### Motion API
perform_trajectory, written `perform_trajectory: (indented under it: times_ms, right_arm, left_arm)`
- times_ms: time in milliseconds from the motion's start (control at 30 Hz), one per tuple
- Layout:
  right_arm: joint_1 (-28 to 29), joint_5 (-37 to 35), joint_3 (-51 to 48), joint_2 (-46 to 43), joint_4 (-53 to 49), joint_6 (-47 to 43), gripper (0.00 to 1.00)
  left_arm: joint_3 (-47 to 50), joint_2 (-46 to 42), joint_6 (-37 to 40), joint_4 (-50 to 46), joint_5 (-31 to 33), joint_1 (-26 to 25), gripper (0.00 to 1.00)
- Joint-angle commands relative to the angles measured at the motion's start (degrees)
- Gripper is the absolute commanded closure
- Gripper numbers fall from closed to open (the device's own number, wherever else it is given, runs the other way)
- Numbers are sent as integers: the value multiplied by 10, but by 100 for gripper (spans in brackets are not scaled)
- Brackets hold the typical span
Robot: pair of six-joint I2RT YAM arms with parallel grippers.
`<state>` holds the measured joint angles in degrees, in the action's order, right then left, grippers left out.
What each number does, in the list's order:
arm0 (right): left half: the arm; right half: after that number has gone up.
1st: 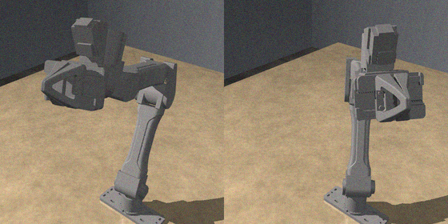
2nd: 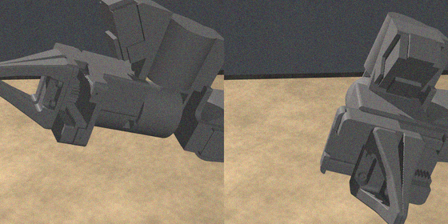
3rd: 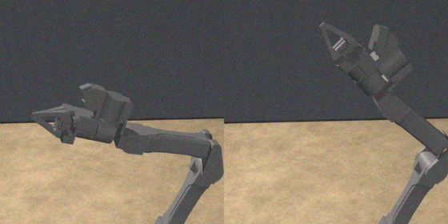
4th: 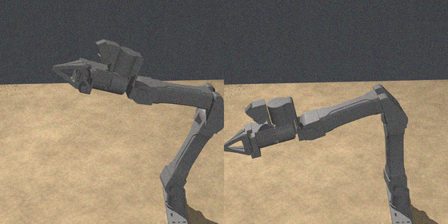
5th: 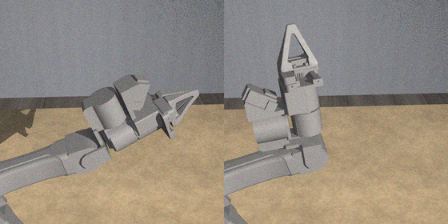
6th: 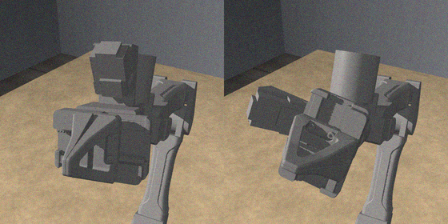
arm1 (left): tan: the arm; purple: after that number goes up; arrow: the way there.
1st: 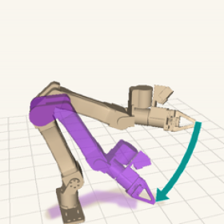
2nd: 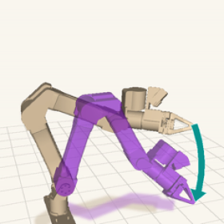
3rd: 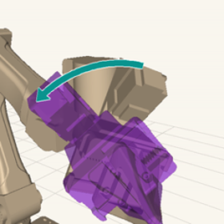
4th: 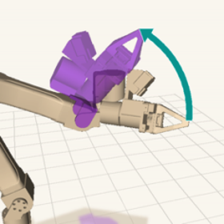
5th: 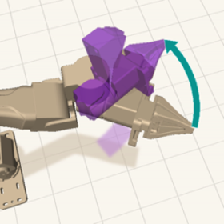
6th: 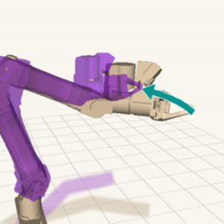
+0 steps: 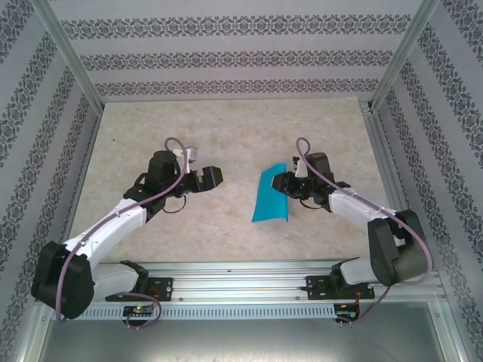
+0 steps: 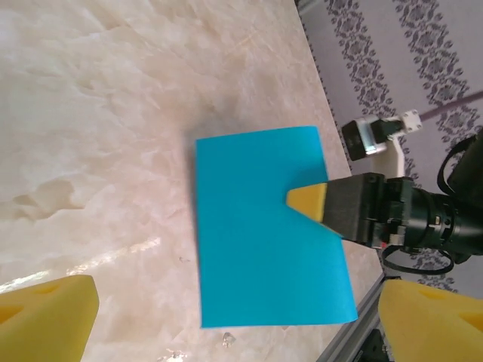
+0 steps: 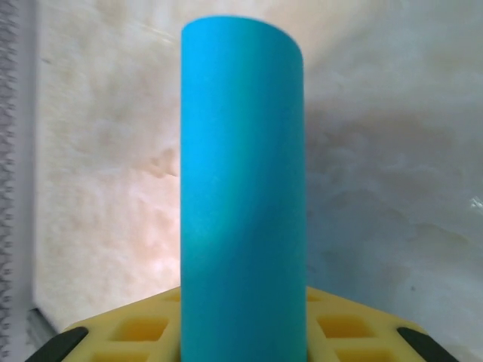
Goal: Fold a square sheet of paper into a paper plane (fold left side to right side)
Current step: Pick up the square sheet of paper from the center of the table.
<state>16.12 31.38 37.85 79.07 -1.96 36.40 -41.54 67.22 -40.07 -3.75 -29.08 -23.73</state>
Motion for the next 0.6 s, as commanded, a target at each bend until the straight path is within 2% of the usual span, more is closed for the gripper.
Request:
perform_trajectory:
  times_ms: [0, 233, 433, 567]
  right_arm:
    - [-15, 86, -14, -58, 113, 48, 69]
    - [-26, 158, -18, -152, 235, 142, 70]
    - [-23, 214, -19, -168, 421, 275, 71]
    - [-15, 229, -9, -159, 538, 348, 72]
  left_arm:
    - [16, -30, -29, 54, -81, 27, 3]
    - [-1, -27, -93, 173, -175, 31, 2]
    - [-31, 4, -136, 264, -234, 25, 2]
    - [-58, 18, -128, 276, -255, 12, 2]
